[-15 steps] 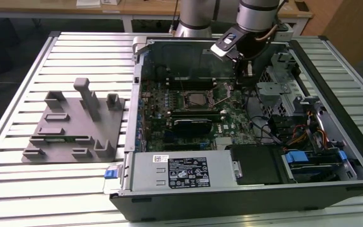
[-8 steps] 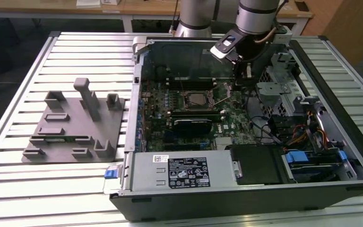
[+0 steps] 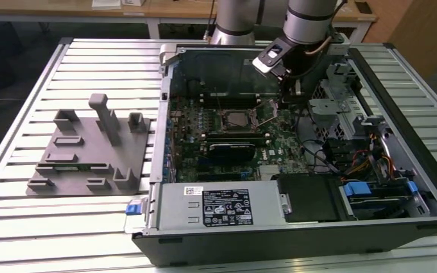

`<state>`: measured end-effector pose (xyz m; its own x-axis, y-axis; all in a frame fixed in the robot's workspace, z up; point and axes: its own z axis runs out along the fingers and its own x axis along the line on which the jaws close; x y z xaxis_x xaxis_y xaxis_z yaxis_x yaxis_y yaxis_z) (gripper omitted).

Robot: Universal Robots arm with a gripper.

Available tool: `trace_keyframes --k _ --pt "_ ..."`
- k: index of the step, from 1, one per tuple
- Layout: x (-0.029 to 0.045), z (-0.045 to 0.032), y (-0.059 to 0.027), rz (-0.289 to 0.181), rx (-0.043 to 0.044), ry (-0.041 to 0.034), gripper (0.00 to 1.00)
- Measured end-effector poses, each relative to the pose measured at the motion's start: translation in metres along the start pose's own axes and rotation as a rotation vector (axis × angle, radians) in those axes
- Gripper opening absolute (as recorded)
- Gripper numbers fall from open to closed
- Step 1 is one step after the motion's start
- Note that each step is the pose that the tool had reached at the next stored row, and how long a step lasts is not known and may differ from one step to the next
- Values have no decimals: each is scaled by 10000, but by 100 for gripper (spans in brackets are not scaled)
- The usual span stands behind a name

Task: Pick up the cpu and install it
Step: 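Close the cpu cover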

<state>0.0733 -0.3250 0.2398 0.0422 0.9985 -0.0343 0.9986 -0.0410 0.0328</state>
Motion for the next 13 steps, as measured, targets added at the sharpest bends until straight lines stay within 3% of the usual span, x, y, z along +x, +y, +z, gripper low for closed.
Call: trace_keyframes --k 8,13 --pt "-1 26 -13 0 20 45 11" --pt "-12 22 -141 5 25 172 11"
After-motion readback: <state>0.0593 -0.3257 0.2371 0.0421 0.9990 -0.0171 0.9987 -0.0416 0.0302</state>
